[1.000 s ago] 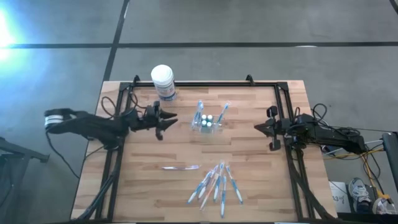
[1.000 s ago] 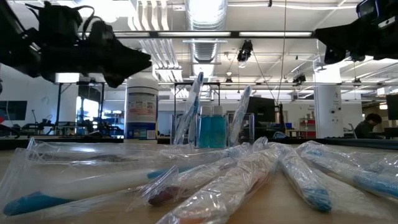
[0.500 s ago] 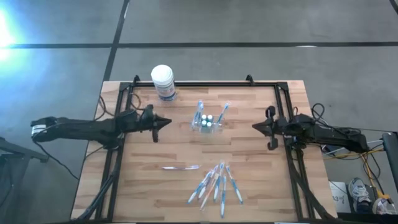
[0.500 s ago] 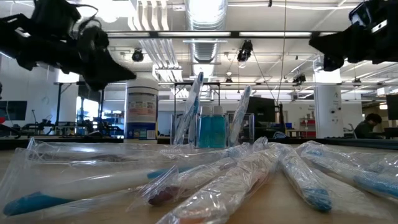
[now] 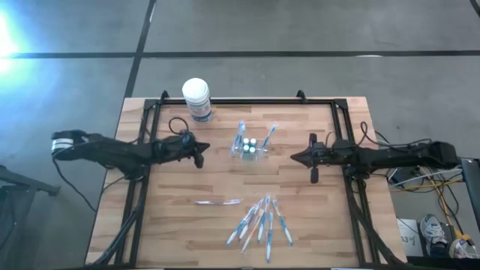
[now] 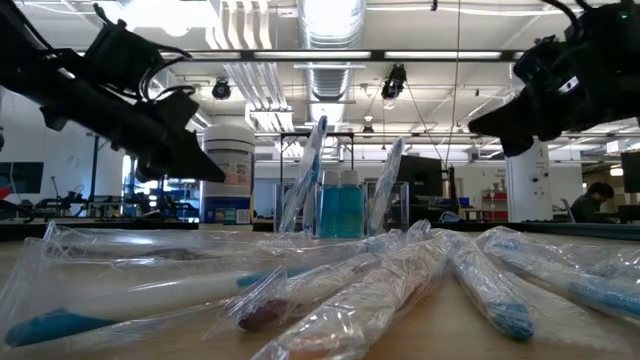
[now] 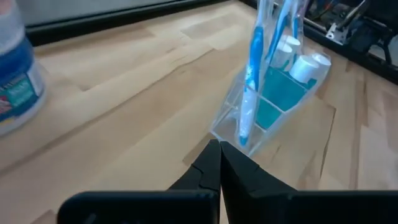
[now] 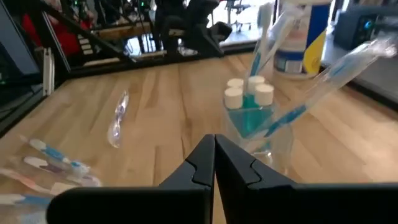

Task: Pick & Place toothbrushing station
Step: Adjust the transparent bin organizer

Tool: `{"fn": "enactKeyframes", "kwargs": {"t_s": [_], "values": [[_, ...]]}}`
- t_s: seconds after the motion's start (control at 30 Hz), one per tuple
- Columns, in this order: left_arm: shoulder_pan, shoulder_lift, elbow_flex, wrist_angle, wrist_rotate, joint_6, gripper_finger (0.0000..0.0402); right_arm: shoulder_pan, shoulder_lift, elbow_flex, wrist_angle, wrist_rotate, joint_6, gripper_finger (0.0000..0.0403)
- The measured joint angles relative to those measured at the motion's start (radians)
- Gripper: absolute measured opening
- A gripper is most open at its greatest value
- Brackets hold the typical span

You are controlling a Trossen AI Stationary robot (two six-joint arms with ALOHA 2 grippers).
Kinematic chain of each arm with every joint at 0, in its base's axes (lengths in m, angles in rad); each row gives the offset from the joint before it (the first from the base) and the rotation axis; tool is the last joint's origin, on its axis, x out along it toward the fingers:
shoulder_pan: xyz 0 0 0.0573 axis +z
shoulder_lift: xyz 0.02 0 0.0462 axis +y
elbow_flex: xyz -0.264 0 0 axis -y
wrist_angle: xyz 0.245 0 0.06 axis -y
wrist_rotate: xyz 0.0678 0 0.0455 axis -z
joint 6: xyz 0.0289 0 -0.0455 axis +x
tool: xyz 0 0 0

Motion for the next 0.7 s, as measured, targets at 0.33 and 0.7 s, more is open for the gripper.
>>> {"fn": "enactKeyframes", "kwargs": {"t_s": [0.33,0.7], "values": [[0.000,0.203,0.064,0.068,-0.042,-0.076,0.0005,0.051,0.396,0.126,0.158,-0.024,0.032,0.0008],[0.000,0.319,0.127,0.068,-0.053,-0.093,0.0007,0.069,0.754,0.312,0.157,-0.050,0.064,0.0008]]}}
